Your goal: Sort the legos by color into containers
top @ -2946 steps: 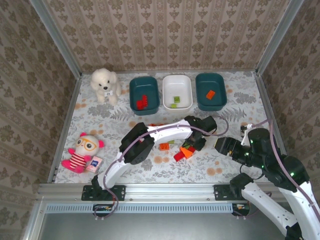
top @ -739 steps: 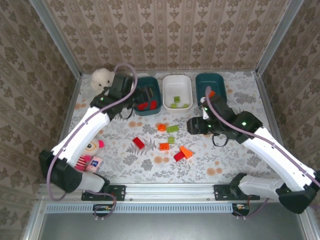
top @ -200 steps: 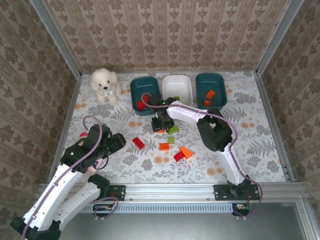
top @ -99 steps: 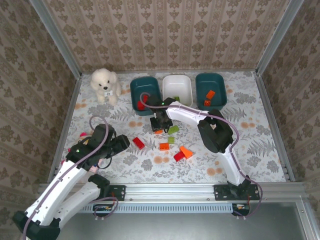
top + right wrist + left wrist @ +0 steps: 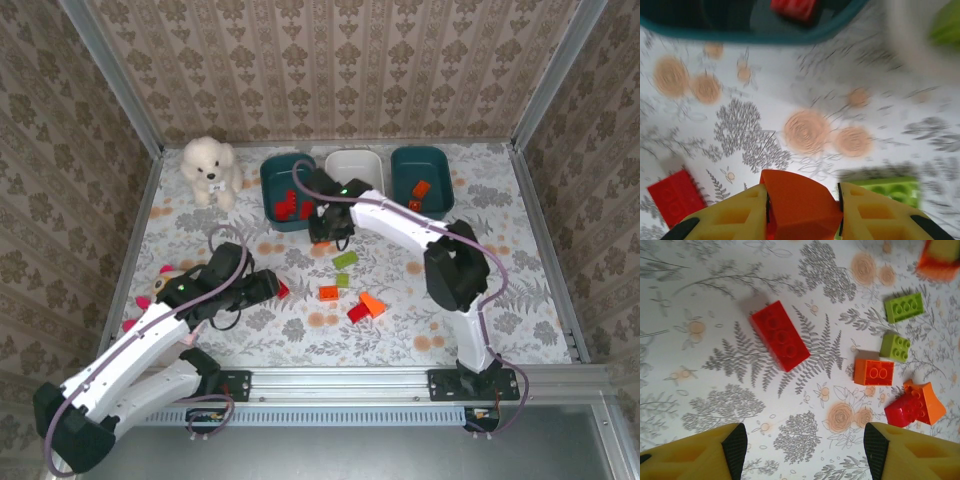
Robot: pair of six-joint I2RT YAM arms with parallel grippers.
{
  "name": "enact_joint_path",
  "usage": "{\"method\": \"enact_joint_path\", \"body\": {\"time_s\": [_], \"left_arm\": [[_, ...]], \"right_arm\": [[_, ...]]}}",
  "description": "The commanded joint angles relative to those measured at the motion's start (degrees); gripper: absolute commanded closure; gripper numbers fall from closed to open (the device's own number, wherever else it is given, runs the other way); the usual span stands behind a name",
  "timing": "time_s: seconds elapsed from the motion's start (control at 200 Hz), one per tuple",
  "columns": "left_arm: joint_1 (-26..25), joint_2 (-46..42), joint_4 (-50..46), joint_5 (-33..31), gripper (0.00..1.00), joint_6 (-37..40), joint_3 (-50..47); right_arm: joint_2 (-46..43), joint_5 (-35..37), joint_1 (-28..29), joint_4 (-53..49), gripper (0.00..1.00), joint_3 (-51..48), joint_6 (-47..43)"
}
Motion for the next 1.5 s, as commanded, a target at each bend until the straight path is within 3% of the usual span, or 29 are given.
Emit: {"method": "enact_joint_path", "body": {"time_s": [0.0,0.25,0.505,0.755,0.985,1.05,1.26,1.5], "left_arm": [[-2.1,3.9,5.1,1.0,0.34,2.8,2.1],[-4.4,15.3,10.2,1.9,0.34,8.0,10.8],[-4.6,22.4,12.1,2.0,0.34,8.8,17.0],[-4.6,23.8,11.5,0.1,0.34,8.4,18.7],[-4.7,24.0,11.4,-1.0,0.34,7.7,18.7],[-4.8,24.1,11.4,-1.1,0.34,7.7,18.9],[-4.8,25.1,11.0,-0.5,0.34,9.0,20.0],[-6.1,28.0,9.7,0.8,0.33,12.2,22.2]], "right_arm": [[-7.7,3.4,-6.4,-1.9,0.71,-0.8,-0.8],[-9.1,3.9,-22.3,1.2,0.71,-2.1,-1.3],[5.2,2.8,-31.4,0.5,0.72,10.1,1.1],[20.0,-0.2,-33.3,-5.1,0.69,25.7,1.7],[24.9,-2.4,-33.7,-7.4,0.66,30.4,2.3],[25.7,-2.7,-33.7,-8.4,0.61,31.3,2.4],[22.5,-3.1,-33.6,-8.9,0.41,31.8,1.5],[10.5,-2.0,-32.4,-7.2,0.4,29.9,-0.5]]}}
